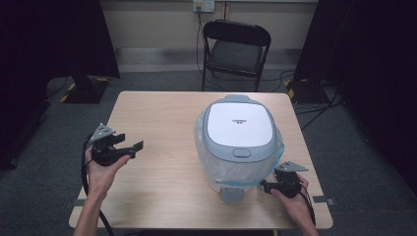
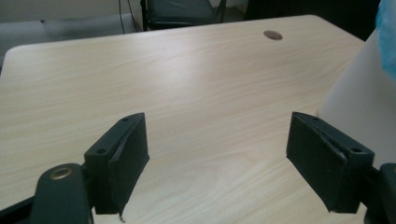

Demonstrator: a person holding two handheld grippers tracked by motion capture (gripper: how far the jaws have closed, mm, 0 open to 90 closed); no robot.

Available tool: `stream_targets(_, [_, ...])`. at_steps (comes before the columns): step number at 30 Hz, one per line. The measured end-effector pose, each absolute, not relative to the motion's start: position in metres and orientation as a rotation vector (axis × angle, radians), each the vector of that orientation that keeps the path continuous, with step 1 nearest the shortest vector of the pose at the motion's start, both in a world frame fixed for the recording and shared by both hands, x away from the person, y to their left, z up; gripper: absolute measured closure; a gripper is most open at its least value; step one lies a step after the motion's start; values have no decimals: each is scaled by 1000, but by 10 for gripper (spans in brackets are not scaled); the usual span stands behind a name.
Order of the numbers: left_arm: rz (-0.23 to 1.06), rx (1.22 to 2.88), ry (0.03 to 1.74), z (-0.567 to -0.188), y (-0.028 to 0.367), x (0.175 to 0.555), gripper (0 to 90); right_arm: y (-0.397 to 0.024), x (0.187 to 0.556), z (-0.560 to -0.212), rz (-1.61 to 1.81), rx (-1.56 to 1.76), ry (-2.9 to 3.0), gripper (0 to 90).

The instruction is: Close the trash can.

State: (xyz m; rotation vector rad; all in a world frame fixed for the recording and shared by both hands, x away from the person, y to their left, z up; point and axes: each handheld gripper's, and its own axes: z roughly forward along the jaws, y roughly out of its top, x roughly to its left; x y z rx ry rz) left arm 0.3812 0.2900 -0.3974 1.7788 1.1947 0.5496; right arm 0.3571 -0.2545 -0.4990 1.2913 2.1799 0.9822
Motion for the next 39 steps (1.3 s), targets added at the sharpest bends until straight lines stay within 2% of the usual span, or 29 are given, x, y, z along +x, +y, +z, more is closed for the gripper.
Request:
stream_targets(7, [505,1816,1253,-430,294,378,164,-254,357,-499,981,1291,2180,241])
stream_targets(19, [444,1881,1326,-475,296,366,165,-254,357,-499,981,1291,2180,241])
stream_targets(27, [440,1943,1347,-487,291,363,176,-254,357,-499,981,1291,2180,241])
stream_targets(29, [402,1935,1368,-492,291,363,180,-254,357,-499,982,1290,2179,241])
stream_targets(31, [475,1996,1352,-495,287,362,177,-254,357,-499,982,1291,2180,241])
stream_targets(34, [495,1972,1354,-497,286,362,154,-254,357,-499,982,1291,2179,241])
stream_targets(36, [571,2006,1344,-499,283,361,155,-254,357,-499,981,1291,2180,241])
stream_targets(39, [576,1974,1342,-502,283,360,129,-254,357,-499,982,1291,2179,241])
